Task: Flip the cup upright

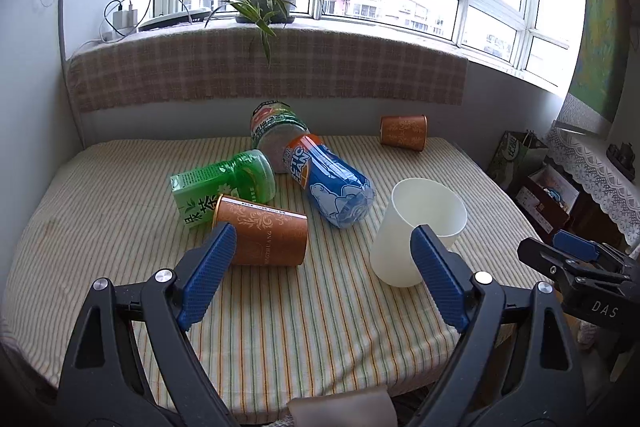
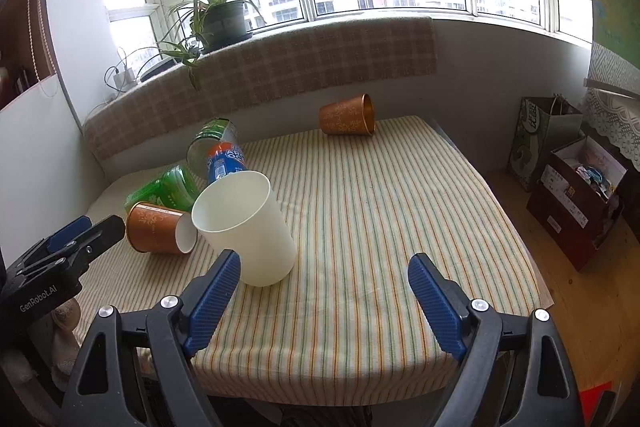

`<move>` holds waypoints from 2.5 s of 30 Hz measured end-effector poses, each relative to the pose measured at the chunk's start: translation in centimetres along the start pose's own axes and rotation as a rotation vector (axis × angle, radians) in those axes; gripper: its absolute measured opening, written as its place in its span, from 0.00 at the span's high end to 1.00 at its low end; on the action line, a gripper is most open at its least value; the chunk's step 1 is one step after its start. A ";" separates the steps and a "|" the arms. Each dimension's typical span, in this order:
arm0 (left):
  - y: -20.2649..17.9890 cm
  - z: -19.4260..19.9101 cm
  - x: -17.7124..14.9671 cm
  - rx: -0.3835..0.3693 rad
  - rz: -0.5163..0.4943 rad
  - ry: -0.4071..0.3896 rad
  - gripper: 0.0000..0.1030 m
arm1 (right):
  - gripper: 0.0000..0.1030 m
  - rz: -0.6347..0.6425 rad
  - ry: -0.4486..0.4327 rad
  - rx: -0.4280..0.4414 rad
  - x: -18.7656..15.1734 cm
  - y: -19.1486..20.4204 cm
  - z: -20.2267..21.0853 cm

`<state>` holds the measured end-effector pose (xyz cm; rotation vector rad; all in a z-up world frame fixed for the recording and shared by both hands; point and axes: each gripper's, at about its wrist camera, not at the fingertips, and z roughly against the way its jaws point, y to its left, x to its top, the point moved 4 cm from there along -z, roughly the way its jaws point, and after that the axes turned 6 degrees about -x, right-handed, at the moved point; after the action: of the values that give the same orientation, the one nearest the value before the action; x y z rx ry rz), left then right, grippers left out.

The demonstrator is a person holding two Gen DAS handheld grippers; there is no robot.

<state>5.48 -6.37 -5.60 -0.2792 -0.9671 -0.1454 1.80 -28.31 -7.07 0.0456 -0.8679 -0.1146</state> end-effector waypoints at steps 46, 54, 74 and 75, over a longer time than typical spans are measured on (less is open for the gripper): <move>-1.4 5.3 1.5 0.064 -0.069 -0.171 0.00 | 0.00 0.044 -0.174 -0.049 1.3 1.8 2.9; -1.4 5.1 1.5 0.067 -0.067 -0.170 0.00 | 0.00 0.041 -0.162 -0.046 1.3 1.7 2.6; -1.1 5.0 1.5 0.072 -0.062 -0.168 0.00 | 0.00 0.047 -0.146 -0.039 1.2 2.0 2.1; -1.1 5.0 1.5 0.073 -0.062 -0.167 0.00 | 0.00 0.047 -0.144 -0.039 1.2 2.0 2.1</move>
<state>2.12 -5.92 -1.54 -0.1960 -1.1446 -0.1447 1.17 -26.46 -4.65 -0.0195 -1.0099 -0.0914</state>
